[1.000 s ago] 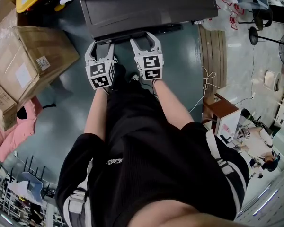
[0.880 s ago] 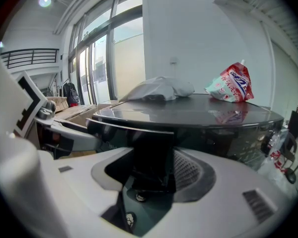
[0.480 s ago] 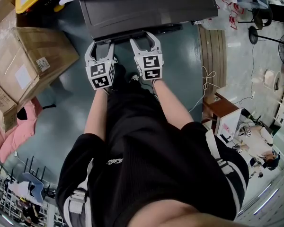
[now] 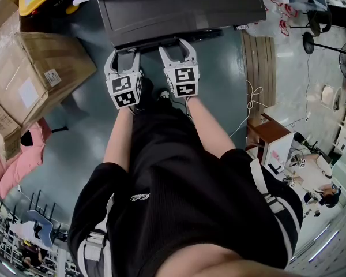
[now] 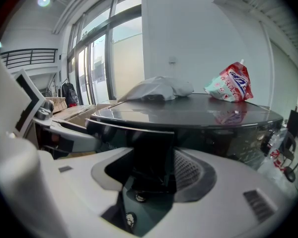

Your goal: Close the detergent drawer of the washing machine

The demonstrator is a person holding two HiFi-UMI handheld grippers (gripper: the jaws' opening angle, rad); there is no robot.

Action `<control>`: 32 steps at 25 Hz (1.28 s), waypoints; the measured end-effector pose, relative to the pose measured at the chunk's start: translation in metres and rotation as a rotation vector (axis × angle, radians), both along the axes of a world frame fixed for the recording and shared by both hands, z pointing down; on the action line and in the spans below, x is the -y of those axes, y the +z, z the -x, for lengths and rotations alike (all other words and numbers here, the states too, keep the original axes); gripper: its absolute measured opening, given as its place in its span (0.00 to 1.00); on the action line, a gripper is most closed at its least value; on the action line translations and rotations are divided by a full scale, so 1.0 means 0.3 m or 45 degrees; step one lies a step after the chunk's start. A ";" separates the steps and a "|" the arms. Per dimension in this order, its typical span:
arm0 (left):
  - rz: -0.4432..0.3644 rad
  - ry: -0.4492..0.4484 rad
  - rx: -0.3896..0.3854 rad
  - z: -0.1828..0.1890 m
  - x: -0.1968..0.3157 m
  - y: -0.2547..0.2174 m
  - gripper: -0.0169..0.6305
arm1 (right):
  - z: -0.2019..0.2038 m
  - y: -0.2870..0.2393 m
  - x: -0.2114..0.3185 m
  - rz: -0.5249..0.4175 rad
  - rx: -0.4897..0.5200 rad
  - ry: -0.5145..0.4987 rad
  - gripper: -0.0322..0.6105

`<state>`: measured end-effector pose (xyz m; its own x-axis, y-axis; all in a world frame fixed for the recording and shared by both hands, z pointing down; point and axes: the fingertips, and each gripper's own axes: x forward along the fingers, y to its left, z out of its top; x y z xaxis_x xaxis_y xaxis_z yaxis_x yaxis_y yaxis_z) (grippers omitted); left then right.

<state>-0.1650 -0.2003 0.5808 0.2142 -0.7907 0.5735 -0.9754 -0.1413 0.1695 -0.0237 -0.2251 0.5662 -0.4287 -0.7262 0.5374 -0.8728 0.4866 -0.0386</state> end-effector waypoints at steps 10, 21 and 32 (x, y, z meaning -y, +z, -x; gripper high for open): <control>0.063 -0.151 0.027 0.006 -0.020 -0.001 0.49 | -0.003 0.002 -0.012 0.040 -0.004 0.136 0.41; 0.129 -0.241 -0.013 0.002 -0.027 -0.005 0.49 | -0.010 0.004 -0.016 0.069 -0.021 0.216 0.41; 0.130 -0.228 -0.035 0.004 -0.021 -0.004 0.49 | -0.008 0.002 -0.011 0.066 -0.016 0.204 0.41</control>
